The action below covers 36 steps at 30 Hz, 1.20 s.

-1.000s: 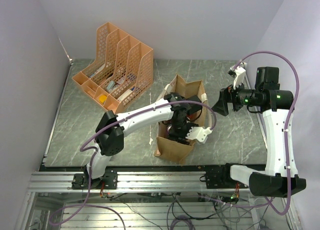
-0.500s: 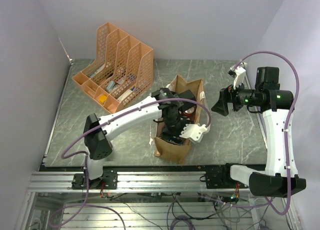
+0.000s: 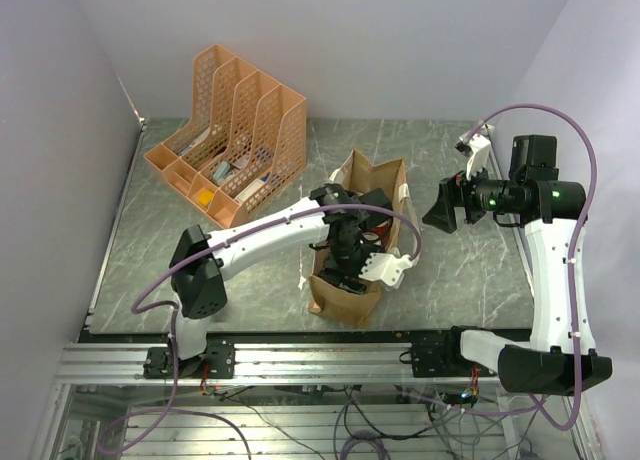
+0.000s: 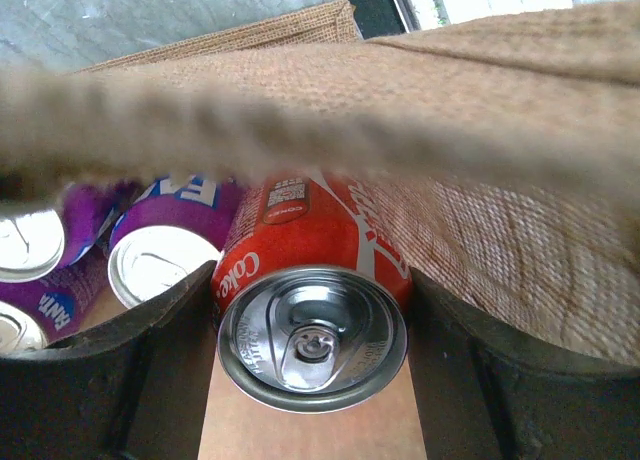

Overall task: Place the beverage into the canvas bag
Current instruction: Place the drink in the canvas bag.

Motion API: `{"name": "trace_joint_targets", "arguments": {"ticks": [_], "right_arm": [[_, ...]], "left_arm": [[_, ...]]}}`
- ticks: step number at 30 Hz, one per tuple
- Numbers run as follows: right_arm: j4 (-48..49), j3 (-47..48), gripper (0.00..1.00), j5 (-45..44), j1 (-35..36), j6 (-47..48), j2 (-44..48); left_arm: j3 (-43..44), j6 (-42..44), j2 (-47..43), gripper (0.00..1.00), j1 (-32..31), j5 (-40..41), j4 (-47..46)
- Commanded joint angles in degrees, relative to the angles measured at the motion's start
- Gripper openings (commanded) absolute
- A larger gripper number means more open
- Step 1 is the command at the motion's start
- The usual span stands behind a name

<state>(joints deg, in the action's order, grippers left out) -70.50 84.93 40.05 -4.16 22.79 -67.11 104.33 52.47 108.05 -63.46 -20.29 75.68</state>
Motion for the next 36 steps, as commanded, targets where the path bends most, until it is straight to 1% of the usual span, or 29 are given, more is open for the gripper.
{"name": "trace_joint_targets", "arguments": {"ticks": [1,9,13,18,23,26,32,36], "right_arm": [[0.78,-1.04,0.89,0.02,-0.68,-0.4,1.29],[0.83,-1.4,0.89,0.12,-0.8,-0.53,1.41],[0.85,-1.6,0.89,0.39,-0.85,-0.66,1.24],[0.95,-0.66,0.89,1.31,-0.85,-1.2,0.77],[0.13,0.96,0.88,5.88,-0.68,-1.59,-0.08],[0.05,2.1,0.87,5.79,-0.43,-1.2,-1.26],[-0.37,5.47,0.87,6.54,0.86,-0.57,-4.52],[-0.38,7.27,0.86,7.77,2.13,-0.87,-6.49]], "left_arm": [[-1.31,-1.16,2.11,0.07,-0.63,-3.14,0.86],[-5.23,-0.16,2.63,0.07,-0.68,-1.61,-0.87],[-6.98,0.7,2.57,0.08,-0.79,-2.36,-1.03],[-8.83,-1.42,-0.22,0.08,-0.96,-0.14,-6.71],[-9.4,-1.77,-3.63,0.09,-0.98,2.04,-10.47],[-8.97,-0.16,-4.33,0.1,-0.96,2.79,-8.68],[-7.14,3.37,-3.22,0.12,-0.81,1.75,0.68],[-7.02,2.05,-1.36,0.13,-0.8,2.6,2.78]]}}
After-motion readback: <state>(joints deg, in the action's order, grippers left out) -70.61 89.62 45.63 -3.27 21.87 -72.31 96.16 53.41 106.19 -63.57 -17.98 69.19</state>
